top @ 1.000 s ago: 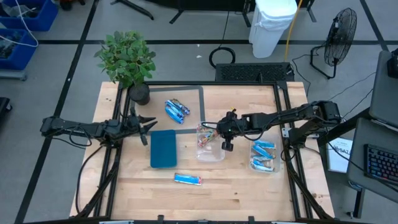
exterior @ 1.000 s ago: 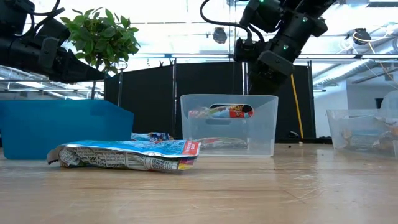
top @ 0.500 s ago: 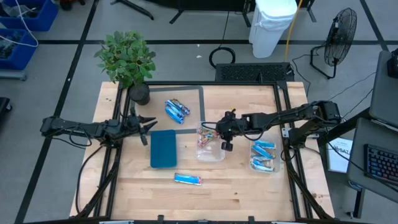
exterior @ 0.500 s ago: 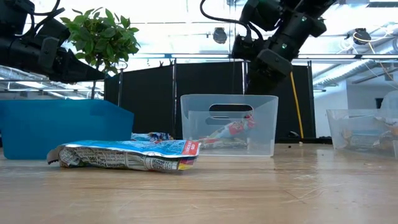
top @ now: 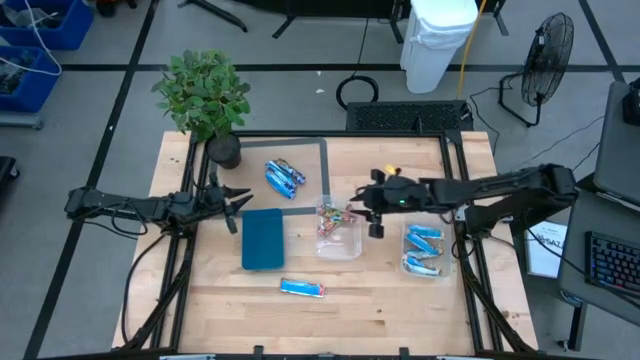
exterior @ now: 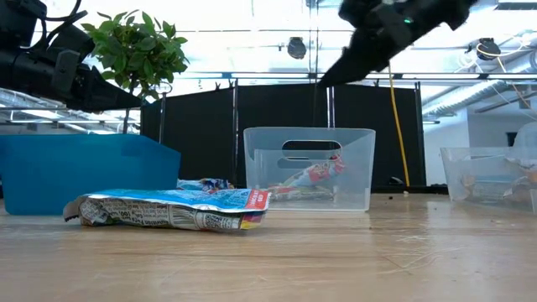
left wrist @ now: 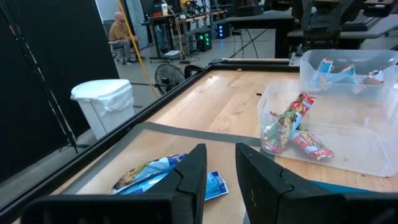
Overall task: Pick and place Granola Bars by type
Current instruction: Put the red granola bar into the left transparent bin
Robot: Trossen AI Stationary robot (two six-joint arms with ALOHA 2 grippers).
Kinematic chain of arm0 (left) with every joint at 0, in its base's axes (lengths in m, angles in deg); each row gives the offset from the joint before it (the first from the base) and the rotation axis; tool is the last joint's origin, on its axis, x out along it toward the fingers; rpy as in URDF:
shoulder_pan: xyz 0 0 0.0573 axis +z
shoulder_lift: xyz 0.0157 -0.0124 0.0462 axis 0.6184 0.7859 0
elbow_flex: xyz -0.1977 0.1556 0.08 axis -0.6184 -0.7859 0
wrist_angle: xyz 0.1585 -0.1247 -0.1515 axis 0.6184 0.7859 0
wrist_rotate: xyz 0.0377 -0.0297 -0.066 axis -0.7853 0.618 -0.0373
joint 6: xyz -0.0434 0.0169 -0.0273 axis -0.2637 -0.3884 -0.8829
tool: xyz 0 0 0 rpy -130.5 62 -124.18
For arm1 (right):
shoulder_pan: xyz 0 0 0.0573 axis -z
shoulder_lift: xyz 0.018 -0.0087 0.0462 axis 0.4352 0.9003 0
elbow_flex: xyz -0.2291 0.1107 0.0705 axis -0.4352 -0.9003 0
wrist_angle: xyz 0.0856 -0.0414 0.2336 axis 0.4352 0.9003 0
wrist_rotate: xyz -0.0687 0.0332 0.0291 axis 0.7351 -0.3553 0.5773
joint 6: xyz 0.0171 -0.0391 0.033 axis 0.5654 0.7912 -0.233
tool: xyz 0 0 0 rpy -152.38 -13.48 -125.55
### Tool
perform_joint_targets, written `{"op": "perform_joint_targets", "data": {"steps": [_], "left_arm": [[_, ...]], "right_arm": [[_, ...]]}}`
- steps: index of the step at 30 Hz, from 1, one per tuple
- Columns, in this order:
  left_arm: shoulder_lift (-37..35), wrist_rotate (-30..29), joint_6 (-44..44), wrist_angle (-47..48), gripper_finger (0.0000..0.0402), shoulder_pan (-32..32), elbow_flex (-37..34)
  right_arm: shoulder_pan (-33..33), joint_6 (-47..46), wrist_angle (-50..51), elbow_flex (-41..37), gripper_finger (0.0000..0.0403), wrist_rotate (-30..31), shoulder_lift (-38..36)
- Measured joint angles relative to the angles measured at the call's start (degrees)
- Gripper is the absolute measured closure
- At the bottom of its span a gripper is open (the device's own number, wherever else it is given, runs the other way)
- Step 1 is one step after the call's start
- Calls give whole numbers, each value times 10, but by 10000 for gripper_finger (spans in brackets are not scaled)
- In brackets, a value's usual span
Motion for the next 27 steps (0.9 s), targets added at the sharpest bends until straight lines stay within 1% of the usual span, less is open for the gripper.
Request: {"op": "perform_joint_targets", "data": {"steps": [5, 10, 13, 18, 20, 22, 27], "left_arm": [[0, 0, 0, 1, 309, 0, 0], [0, 0, -14, -18, 309, 0, 0], [0, 0, -30, -38, 309, 0, 0], [0, 1, -33, -62, 309, 0, 0], [0, 1, -33, -73, 309, 0, 0], [0, 1, -33, -79, 309, 0, 0], [0, 1, -33, -76, 309, 0, 0]], "right_arm": [[-11, 1, -83, -92, 276, 0, -77], [-19, 9, -196, -198, 276, 0, -160], [-20, 13, -272, -268, 277, 0, -203], [-20, 12, -421, -369, 278, 0, -249], [-20, 12, -461, -399, 279, -3, -261], [-20, 12, -490, -417, 280, -19, -269], [-20, 18, -517, -429, 280, -69, -283]]}}
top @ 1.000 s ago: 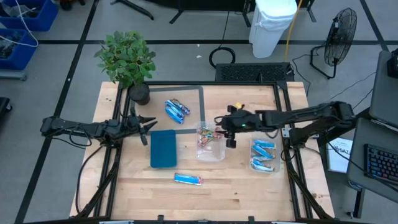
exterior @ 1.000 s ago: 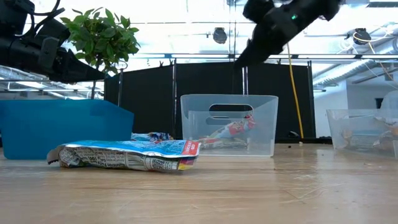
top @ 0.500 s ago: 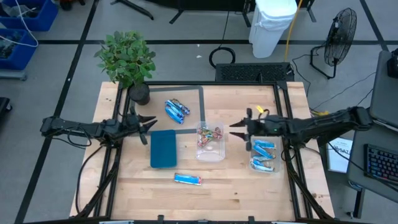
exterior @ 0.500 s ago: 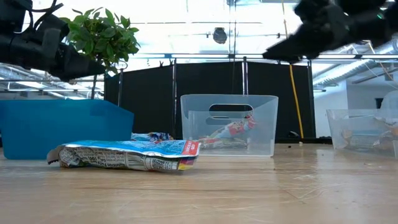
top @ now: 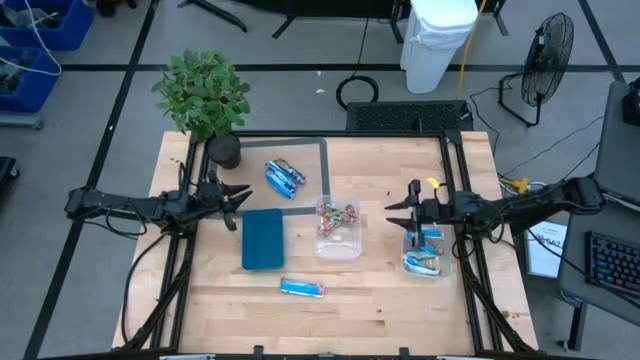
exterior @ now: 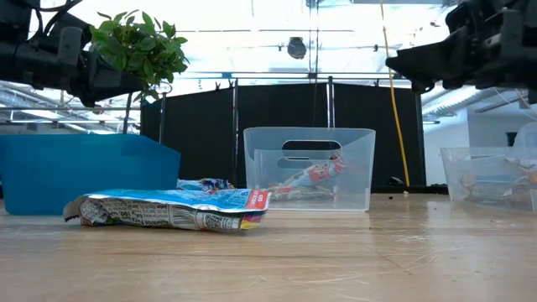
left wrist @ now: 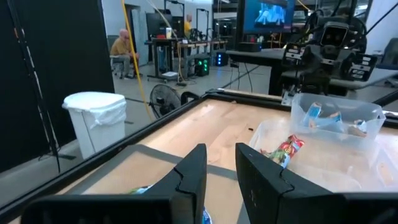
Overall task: Pick and place Granola Bars by type
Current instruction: Put the red granola bar into the left transparent bin
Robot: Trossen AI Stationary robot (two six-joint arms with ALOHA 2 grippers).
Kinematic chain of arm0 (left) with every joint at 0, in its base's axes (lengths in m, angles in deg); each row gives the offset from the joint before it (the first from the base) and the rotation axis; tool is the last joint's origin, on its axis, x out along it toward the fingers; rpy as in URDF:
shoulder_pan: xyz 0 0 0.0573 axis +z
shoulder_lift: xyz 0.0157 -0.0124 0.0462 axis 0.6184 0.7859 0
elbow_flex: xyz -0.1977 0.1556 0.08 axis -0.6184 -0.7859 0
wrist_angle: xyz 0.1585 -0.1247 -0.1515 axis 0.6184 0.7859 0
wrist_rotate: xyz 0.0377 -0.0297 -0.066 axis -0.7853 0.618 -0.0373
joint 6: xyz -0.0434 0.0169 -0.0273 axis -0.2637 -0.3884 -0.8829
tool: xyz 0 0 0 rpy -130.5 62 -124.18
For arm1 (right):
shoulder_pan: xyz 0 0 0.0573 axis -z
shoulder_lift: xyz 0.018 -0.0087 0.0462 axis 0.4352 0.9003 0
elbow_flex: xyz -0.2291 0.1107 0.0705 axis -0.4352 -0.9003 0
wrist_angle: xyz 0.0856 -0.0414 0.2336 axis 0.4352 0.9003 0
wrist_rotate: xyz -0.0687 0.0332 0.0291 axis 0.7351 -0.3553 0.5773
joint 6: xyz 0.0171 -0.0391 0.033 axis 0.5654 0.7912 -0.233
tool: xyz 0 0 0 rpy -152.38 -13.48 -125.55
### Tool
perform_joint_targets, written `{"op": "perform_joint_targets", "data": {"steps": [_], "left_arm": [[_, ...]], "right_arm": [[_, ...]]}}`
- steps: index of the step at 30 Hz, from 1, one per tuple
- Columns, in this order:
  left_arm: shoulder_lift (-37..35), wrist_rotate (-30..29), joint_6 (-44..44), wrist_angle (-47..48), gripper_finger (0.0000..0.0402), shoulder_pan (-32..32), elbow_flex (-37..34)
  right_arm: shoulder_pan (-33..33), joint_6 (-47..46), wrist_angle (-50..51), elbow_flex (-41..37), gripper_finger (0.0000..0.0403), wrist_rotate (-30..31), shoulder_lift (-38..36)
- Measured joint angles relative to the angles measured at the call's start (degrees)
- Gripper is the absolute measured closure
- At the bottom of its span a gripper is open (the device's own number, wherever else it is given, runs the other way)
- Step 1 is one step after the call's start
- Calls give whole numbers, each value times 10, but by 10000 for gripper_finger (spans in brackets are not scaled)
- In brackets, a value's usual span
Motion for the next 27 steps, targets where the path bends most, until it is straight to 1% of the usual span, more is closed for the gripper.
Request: {"op": "perform_joint_targets", "data": {"steps": [3, 7, 8, 11, 13, 16, 19, 24, 27], "left_arm": [[0, 0, -5, -1, 309, 0, 0], [0, 6, -48, -1, 309, 0, 0], [0, 26, -57, -1, 309, 0, 0], [24, 130, -60, -13, 309, -2, 0], [62, 144, -69, -29, 309, -11, 6], [149, 120, -74, -9, 309, -27, 55], [268, 118, -61, 19, 309, -43, 131], [484, 155, 49, 90, 309, -89, 289], [594, 168, 101, 148, 309, -119, 384]], "right_arm": [[0, 12, 0, 0, 282, -20, -1], [0, 13, 3, 0, 282, -20, 0], [0, 13, 5, 0, 282, -20, 0], [0, 13, 7, 0, 284, -20, 0], [0, 11, 7, 0, 284, -20, 0], [0, 10, 7, 0, 284, -20, 0], [0, 9, 6, 0, 285, -19, 0], [0, 9, 7, 0, 286, -19, 0], [0, 9, 8, 0, 286, -19, 0]]}}
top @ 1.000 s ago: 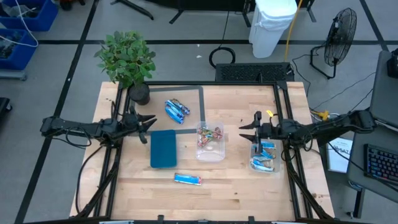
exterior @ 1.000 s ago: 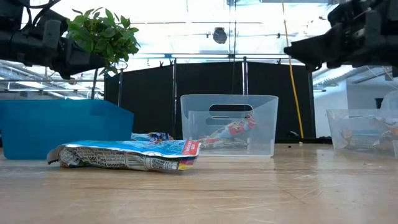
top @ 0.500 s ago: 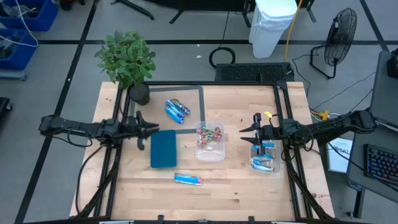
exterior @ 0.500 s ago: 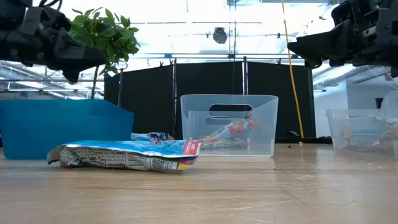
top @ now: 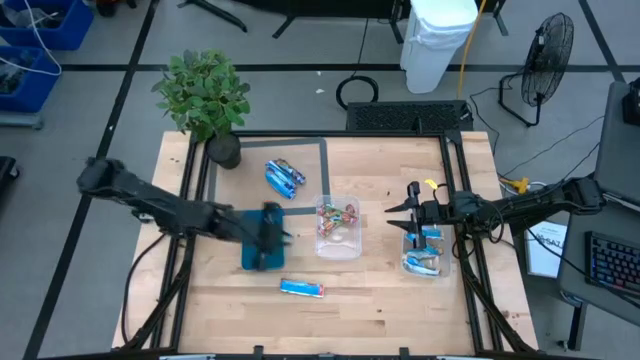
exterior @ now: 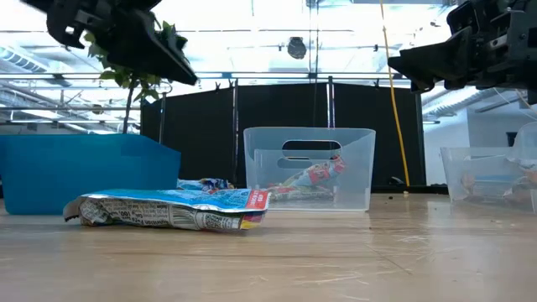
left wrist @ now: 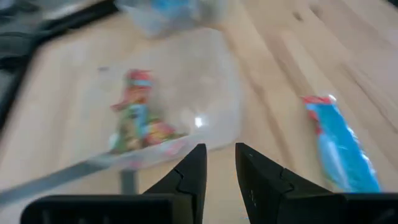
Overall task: Pick and place Granola Bars by type
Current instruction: Put the red granola bar into the left transparent bin
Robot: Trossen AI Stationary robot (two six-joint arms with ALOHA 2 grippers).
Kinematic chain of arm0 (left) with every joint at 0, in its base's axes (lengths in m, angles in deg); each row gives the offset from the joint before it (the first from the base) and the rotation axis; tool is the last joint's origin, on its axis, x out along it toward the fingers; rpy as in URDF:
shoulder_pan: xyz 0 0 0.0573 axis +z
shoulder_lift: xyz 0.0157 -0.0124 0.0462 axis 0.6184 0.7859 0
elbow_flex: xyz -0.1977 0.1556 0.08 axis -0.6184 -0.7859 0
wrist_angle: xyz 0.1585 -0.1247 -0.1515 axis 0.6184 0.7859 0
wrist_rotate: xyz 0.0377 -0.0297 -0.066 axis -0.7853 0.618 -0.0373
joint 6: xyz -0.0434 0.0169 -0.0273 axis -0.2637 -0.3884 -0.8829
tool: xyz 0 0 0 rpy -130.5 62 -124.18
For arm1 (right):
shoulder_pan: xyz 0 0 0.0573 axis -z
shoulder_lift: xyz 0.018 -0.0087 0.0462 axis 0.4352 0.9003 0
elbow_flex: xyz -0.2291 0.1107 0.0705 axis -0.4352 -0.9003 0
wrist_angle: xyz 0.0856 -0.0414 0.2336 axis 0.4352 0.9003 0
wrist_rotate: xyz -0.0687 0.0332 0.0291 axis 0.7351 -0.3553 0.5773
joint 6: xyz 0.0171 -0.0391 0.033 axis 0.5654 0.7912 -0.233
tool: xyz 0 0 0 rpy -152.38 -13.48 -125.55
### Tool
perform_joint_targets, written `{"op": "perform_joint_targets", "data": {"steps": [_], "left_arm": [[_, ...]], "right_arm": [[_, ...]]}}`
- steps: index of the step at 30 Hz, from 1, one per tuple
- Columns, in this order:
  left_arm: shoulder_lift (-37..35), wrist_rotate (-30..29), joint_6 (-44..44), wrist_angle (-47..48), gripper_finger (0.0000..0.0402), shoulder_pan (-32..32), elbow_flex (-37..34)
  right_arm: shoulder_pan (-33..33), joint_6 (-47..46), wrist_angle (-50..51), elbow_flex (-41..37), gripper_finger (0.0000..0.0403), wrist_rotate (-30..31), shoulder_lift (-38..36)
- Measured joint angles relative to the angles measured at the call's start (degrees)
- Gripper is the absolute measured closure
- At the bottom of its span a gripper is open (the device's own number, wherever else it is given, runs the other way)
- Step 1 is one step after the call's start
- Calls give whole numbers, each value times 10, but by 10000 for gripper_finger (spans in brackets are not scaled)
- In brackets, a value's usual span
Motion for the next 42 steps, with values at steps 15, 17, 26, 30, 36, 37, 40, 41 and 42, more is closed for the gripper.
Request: {"op": "perform_joint_targets", "data": {"steps": [15, 17, 26, 30, 36, 37, 40, 41, 42], "left_arm": [[328, 124, -107, 318, 309, -43, 349], [335, 140, -114, 319, 309, -47, 360], [339, 147, -370, 343, 309, -17, 378], [340, 146, -276, 335, 309, -33, 378], [361, 163, -282, 336, 291, -42, 378], [367, 163, -290, 346, 281, -42, 378], [387, 160, -306, 375, 238, -41, 377], [393, 159, -302, 376, 222, -40, 377], [397, 157, -292, 376, 207, -40, 377]], "right_arm": [[0, -27, 8, 0, 289, 0, 0], [0, -33, 8, 0, 289, 0, 0], [0, -45, 8, 0, 289, -2, 0], [0, -45, 8, 0, 289, -2, 0], [0, -45, 9, 0, 289, -2, 0], [0, -45, 9, 0, 289, -2, 0], [0, -46, 9, 0, 289, -2, 0], [0, -47, 9, 0, 289, -2, 0], [0, -48, 9, 0, 289, -2, 0]]}}
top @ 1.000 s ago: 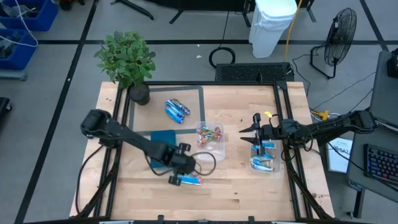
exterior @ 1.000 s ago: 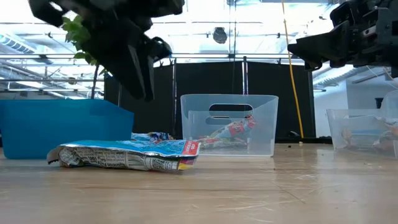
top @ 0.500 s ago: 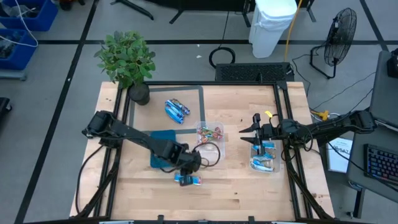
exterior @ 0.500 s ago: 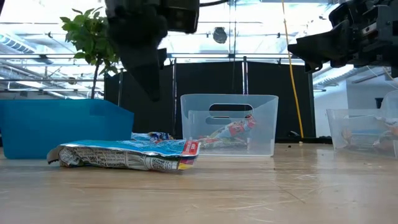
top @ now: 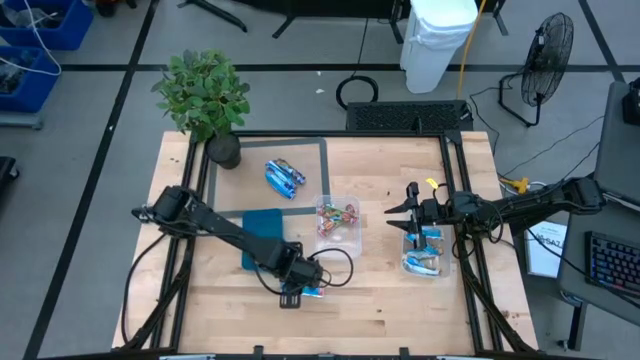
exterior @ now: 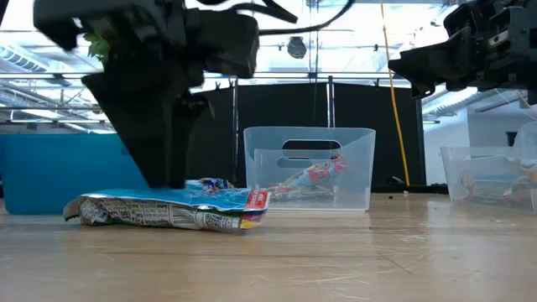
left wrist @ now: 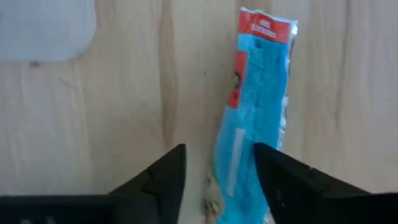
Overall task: Pick and place Granola Bars by type
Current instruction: Put the red granola bar into the left transparent bin
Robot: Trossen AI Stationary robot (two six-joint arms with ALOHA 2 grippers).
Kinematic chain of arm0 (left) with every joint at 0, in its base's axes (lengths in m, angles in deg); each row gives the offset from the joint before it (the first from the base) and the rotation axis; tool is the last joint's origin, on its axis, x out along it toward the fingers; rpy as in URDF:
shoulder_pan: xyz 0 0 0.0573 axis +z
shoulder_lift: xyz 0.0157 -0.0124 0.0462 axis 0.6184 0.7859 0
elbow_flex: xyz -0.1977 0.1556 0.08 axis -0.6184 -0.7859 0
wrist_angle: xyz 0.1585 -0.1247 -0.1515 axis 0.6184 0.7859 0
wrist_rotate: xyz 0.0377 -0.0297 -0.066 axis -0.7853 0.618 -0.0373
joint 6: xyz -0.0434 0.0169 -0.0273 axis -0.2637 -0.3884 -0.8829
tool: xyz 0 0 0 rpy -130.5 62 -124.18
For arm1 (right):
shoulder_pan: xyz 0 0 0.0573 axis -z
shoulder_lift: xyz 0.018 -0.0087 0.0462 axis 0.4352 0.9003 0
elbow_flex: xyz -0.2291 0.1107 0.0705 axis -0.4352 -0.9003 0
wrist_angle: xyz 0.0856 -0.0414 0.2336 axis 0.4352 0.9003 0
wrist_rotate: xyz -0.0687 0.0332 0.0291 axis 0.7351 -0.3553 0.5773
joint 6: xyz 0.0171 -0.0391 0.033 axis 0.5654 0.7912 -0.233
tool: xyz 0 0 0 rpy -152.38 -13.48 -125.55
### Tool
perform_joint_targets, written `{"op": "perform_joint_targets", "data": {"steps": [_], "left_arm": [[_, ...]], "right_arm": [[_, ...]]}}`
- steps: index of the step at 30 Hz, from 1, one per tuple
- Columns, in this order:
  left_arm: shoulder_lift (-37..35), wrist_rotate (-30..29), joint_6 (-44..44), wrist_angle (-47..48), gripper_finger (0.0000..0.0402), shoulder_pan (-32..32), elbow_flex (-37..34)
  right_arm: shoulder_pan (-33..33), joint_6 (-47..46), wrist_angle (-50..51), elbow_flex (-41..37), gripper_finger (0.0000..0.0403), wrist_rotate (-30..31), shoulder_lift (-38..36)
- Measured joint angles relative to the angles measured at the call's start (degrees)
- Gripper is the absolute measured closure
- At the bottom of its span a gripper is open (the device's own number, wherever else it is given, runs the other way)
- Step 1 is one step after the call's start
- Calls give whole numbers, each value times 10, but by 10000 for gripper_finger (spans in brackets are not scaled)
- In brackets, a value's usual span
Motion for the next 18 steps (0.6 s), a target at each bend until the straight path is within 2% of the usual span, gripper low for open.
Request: {"op": "perform_joint_targets", "data": {"steps": [3, 7, 18], "left_arm": [[7, -1, 23, -4, 170, -1, 0], [8, 7, 29, -11, 146, -4, 0], [8, 89, 42, -11, 162, -7, 0]], "right_arm": [[0, -4, 1, 0, 289, 0, 0], [0, -5, 2, 0, 289, 0, 0], [0, -13, 4, 0, 289, 0, 0]]}}
